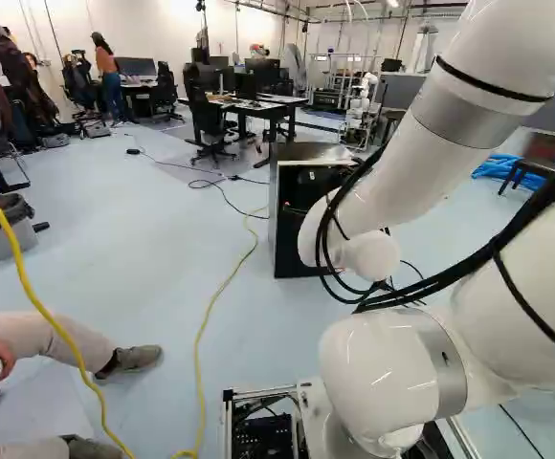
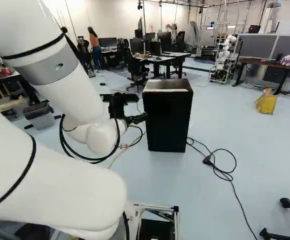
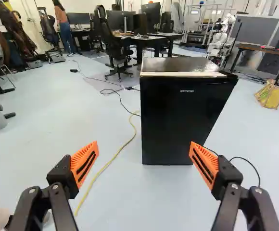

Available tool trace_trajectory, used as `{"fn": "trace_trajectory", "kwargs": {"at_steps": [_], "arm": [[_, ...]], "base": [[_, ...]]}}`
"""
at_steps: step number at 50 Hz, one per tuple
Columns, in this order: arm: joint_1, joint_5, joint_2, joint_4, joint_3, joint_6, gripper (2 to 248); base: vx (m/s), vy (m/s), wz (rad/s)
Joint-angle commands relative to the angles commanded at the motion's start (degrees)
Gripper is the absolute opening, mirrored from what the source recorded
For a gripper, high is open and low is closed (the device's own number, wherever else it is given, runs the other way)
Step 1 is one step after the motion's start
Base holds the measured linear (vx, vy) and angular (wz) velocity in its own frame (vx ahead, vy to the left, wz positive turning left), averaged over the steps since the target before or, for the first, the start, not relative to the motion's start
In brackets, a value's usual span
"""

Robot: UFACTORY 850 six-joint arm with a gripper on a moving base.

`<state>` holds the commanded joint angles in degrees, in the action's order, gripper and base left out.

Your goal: Grab a drink from the fridge

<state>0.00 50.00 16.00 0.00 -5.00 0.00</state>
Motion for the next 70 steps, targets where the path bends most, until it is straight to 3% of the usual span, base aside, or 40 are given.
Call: {"fn": "trace_trajectory", "kwargs": {"at_steps": [70], "arm": [[0.0, 0.0, 0.0, 0.0, 0.0, 0.0, 247]], "base": [[0.079, 0.023, -0.042]]}}
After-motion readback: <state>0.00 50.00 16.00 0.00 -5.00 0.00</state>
